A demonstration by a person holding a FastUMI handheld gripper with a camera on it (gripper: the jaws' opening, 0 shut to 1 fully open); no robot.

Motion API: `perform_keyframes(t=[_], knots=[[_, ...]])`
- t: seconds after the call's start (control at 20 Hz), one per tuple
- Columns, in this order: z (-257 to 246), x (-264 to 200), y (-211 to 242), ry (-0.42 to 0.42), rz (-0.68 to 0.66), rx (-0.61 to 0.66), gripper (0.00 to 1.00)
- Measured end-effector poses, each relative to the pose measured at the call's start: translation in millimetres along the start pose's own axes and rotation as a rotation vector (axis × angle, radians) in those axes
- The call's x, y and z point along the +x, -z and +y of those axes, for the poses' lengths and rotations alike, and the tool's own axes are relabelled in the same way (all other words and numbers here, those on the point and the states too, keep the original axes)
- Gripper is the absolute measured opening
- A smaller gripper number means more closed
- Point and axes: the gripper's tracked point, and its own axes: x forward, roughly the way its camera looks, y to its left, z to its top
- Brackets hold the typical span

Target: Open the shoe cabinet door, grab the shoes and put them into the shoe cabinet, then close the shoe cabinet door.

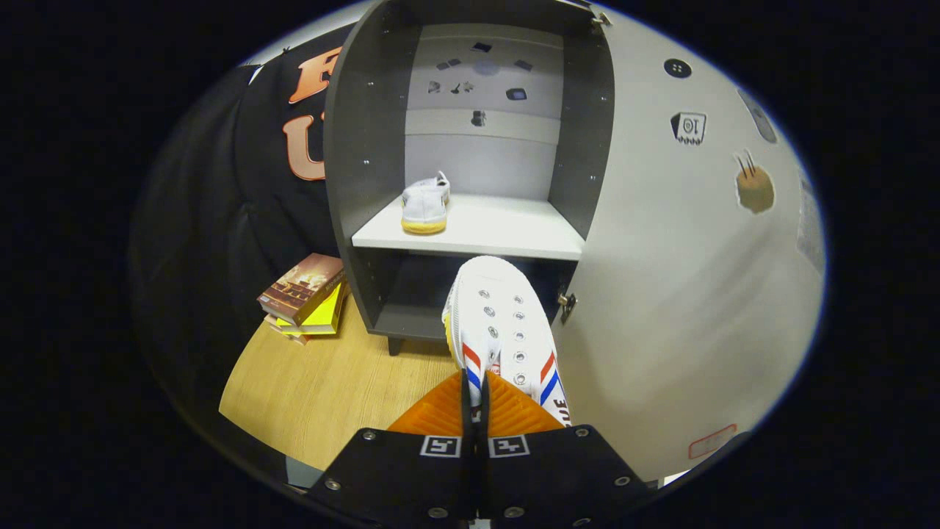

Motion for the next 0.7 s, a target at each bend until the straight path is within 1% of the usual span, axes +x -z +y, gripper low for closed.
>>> perform_keyframes(t=[0.15, 0.4, 0.7], knots=[[-0.3, -4.9, -31.3, 0.015, -0.021, -0.016, 0.0], [-2.6, 5.3, -83.9, 0.037, -0.046, -0.041, 0.0], [-13.3, 55.2, -141.6, 0.064, -0.043, -0.06, 0.0]])
